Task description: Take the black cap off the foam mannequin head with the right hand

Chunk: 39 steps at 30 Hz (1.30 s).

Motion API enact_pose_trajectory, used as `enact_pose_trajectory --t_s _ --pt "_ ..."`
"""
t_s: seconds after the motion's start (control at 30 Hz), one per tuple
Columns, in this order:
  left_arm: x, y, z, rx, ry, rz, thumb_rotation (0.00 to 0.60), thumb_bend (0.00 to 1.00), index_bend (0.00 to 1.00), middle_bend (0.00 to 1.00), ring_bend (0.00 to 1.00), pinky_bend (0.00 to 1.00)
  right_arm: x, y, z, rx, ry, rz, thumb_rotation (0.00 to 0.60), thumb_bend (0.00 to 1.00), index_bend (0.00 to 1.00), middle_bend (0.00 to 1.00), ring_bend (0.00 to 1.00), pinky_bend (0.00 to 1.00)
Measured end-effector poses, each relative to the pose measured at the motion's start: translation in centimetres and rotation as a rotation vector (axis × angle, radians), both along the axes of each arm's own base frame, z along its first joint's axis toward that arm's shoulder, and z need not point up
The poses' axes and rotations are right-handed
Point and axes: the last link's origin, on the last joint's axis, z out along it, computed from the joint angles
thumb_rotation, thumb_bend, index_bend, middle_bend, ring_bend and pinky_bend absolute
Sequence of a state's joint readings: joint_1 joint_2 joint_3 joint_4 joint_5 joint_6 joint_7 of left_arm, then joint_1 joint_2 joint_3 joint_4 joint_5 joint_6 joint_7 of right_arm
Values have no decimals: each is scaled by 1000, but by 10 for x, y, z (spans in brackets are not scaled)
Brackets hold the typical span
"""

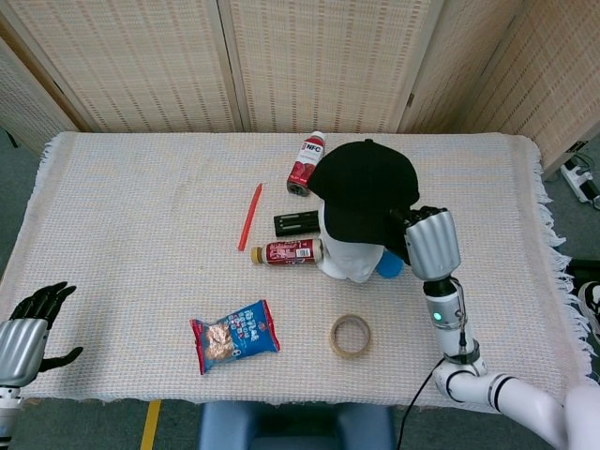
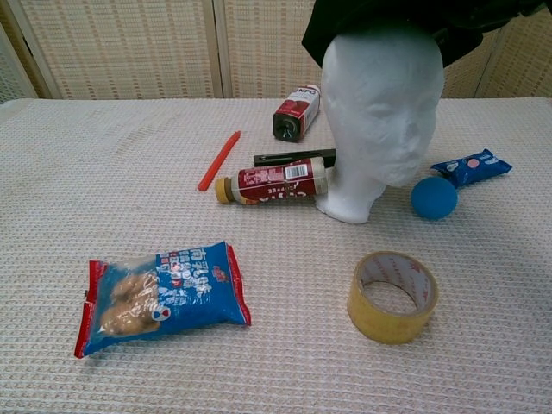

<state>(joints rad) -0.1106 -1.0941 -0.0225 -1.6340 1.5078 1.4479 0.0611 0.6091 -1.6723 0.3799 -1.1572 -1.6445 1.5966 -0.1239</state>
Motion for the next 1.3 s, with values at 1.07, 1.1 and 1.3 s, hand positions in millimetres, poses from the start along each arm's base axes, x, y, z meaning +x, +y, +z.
enact_pose_trajectory --t_s 1.07,1.1,1.3 --pt "14 6 -6 2 -29 -60 600 77 170 151 127 216 -136 42 36 104 109 -288 600 457 904 863 1000 1000" --pt "15 5 -6 4 -29 -61 600 77 170 151 127 216 -138 43 32 116 118 -291 600 457 903 863 1000 1000" --pt "15 4 -5 4 -30 -59 600 78 170 151 126 216 -145 48 -2 199 167 -291 600 450 811 845 964 1000"
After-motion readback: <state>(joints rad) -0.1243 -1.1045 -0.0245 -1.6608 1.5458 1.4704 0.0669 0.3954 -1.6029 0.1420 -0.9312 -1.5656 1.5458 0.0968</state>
